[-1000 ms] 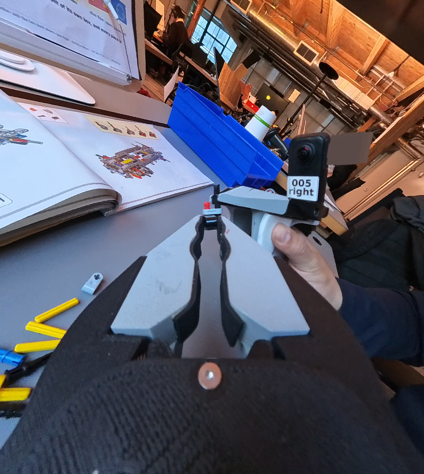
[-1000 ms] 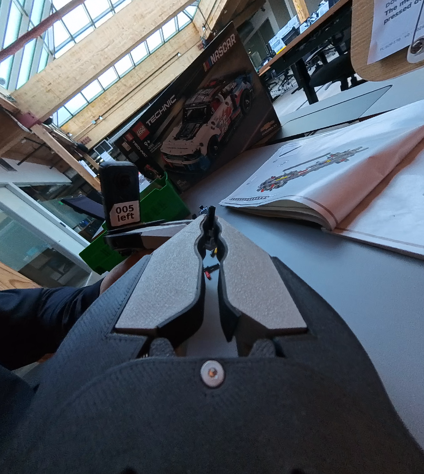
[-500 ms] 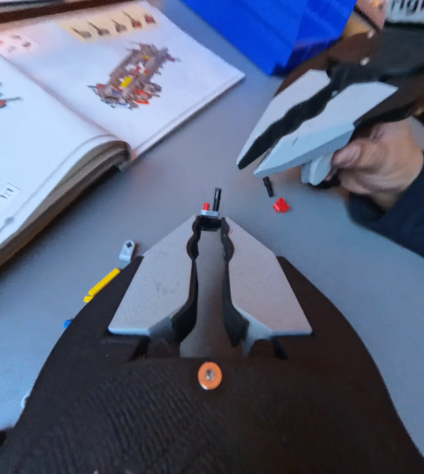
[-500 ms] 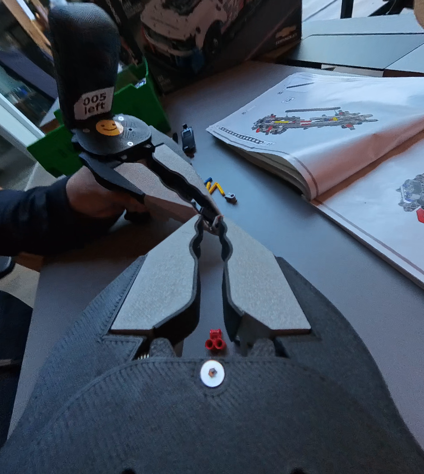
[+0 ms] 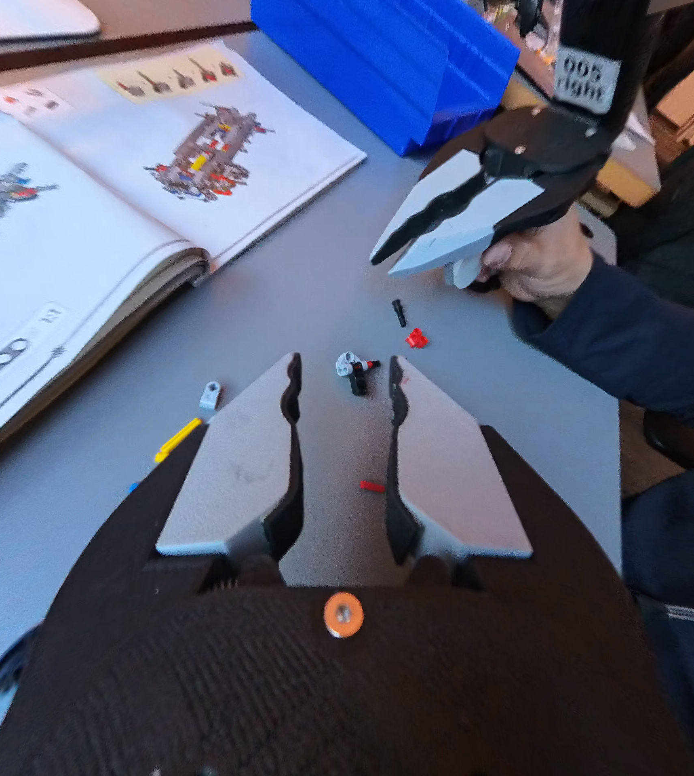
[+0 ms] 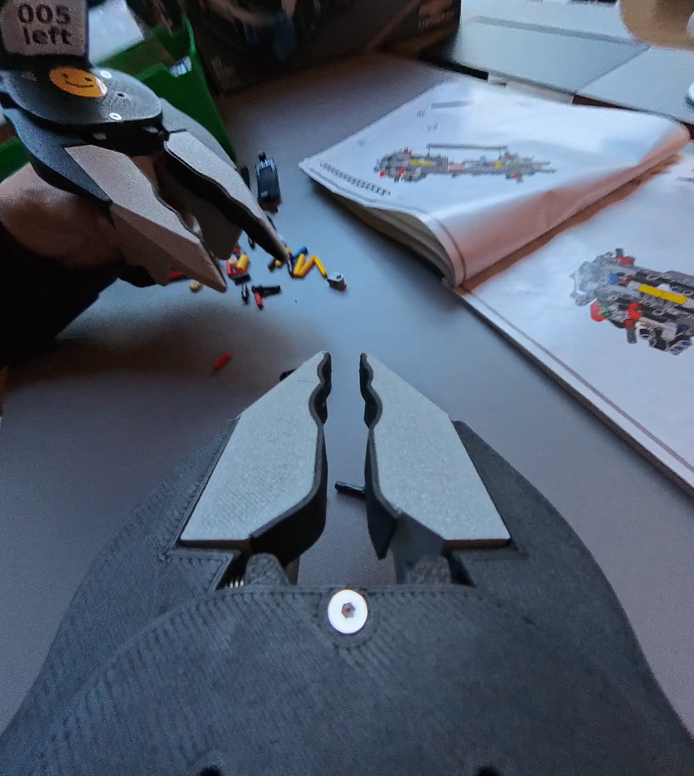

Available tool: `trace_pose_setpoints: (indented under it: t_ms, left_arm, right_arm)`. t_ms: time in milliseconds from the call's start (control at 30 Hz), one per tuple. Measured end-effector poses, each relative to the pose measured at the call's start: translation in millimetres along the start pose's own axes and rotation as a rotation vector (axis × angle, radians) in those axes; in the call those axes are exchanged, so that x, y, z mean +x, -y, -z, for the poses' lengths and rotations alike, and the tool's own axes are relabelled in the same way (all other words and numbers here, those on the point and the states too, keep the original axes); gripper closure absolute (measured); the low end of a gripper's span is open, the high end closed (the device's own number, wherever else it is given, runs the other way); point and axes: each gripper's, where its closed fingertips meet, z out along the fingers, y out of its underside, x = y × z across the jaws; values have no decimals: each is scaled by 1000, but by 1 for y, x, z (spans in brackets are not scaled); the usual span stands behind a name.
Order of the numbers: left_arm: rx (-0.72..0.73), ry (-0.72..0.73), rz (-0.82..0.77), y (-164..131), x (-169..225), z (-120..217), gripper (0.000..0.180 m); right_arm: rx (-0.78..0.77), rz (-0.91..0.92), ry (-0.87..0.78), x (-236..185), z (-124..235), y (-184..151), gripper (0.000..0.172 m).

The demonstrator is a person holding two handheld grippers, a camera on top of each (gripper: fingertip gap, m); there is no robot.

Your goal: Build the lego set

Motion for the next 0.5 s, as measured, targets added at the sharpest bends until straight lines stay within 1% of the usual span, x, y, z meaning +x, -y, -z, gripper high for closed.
trace_pose_setpoints:
  t_ms: [100,167,267,333,400,433,500]
  left_arm:
    - [63,54,-20,14,-2,38,139]
    - [126,125,-63,27,-5,71,137]
    - [228,220,-128,45,-5,123,137]
    - [259,265,-159,48,-3,146,136]
    - [265,285,-158,42,2,155,134]
    - [262,272,-148,36,7,153,134]
    - [230,224,-132,21,19,139,129]
  right_arm:
    - [92,-10,36,-2,10,13,157]
    - [146,-5,53,-5,18,21,150]
    - [244,20,76,-12,31,37,144]
    - [297,40,95,-19,36,44,139]
    - [311,57,113,-25,36,46,134]
    - [312,66,125,-28,35,46,132]
    - [311,92,135,-34,33,45,127]
